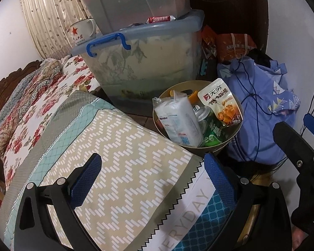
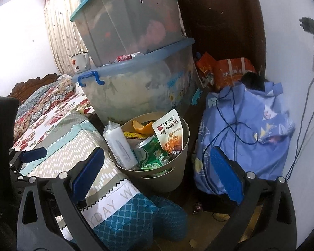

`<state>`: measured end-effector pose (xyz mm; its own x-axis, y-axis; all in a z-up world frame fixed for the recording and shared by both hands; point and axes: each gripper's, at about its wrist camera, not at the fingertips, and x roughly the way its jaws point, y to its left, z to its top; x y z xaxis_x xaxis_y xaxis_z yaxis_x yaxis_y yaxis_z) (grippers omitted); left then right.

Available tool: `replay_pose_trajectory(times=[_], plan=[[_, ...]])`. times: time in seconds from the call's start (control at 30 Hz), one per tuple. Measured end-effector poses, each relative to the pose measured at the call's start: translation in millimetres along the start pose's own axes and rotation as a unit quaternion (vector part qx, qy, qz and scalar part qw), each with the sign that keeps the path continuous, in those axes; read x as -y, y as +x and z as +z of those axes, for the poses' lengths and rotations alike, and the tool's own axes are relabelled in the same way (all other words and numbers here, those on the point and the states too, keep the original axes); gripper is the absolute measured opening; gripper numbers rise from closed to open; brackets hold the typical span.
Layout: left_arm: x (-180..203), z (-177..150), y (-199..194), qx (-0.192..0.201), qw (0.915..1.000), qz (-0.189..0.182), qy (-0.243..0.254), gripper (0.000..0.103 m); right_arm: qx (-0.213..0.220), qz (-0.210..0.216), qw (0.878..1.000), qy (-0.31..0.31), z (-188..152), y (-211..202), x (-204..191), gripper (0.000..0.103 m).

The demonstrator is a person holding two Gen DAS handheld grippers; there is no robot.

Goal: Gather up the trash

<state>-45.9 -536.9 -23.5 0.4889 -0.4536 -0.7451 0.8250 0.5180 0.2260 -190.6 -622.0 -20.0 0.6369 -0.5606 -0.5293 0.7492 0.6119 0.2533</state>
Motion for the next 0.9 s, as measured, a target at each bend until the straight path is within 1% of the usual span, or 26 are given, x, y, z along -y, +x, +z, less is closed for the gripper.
replay_pose_trajectory(times=[0.5,0.77,0.9], plan=[[-3.3,-3.1,5.4,-0.004,1.0000,-0.003,-0.007,0.094,-0.014,0.009,1.000,0.002,-3.8,7.1,-7.3,0.100],[-2.3,-6.4,0.0,0.004,1.0000,-0.005,0.001,0.094,-0.014,0.011,1.000,-0.001,-5.9,4.6,-13.2,0.100],[-6.4,-6.9,-2.4,0.001,0.9999,-0.008,-0.008,0.094,-0.012,0.011,1.000,0.000,-6.1,3.9,-13.5,0.100]])
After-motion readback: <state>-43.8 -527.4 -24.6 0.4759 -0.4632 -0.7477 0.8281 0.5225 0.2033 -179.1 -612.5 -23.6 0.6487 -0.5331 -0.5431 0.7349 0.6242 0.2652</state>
